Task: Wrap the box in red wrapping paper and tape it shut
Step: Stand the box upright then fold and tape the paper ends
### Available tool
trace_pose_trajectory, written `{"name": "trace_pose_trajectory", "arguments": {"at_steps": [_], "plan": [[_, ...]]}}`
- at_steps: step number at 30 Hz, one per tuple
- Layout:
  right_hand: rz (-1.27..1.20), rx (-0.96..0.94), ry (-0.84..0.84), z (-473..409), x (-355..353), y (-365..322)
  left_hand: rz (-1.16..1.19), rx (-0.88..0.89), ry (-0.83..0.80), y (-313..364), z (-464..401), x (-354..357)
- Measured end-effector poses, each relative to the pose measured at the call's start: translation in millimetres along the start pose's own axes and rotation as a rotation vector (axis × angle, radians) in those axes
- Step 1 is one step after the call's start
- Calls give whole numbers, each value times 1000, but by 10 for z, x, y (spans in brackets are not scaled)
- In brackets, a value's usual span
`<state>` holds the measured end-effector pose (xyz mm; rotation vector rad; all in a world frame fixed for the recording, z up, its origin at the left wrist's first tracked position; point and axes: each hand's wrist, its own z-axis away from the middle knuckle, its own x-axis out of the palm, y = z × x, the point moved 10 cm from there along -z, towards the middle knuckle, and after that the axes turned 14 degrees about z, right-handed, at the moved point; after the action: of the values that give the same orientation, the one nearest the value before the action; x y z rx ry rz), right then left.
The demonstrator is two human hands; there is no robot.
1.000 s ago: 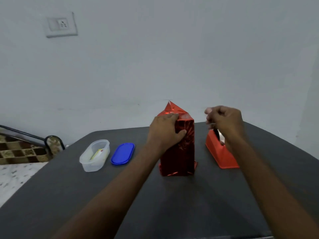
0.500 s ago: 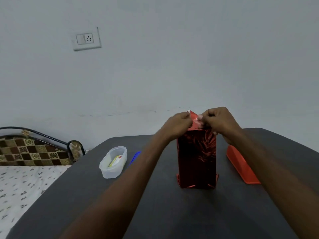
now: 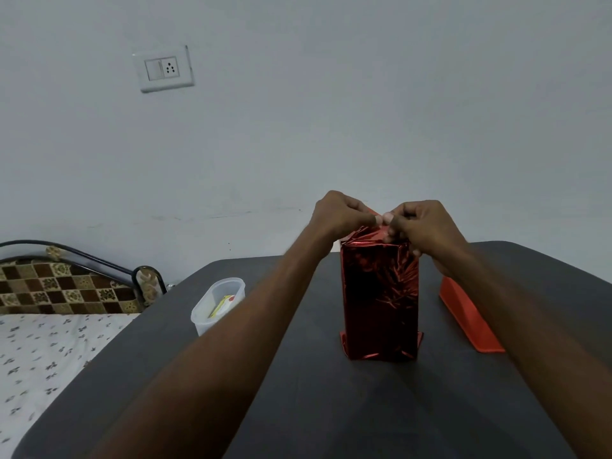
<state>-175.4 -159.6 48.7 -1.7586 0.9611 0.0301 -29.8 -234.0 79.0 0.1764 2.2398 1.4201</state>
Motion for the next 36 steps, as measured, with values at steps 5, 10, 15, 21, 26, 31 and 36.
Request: {"name": "trace_pose_trajectory", "arguments": {"at_steps": [5,10,15,21,26,31,36], "plan": [[-2,44,42,31,-41,1,38,-33,53,11,-46,-166],[6,39,29,68,-11,-51,15,-163,28,-126,-94,-329],[23,46,27,67,-2,-55,-21,-216,50,-316,-117,-261],[37,53,17,58,-10,-18,-76,-215,76,-391,-131,-218],[84,33,3,48,-12,-13,-43,-206,92,-466,-149,-230],[172,-14,-2,56,14,-84,30,-195,108,-501,-126,-226],[353,-117,39,121,69,-253,247,-313,50,-681,-57,-158]]}}
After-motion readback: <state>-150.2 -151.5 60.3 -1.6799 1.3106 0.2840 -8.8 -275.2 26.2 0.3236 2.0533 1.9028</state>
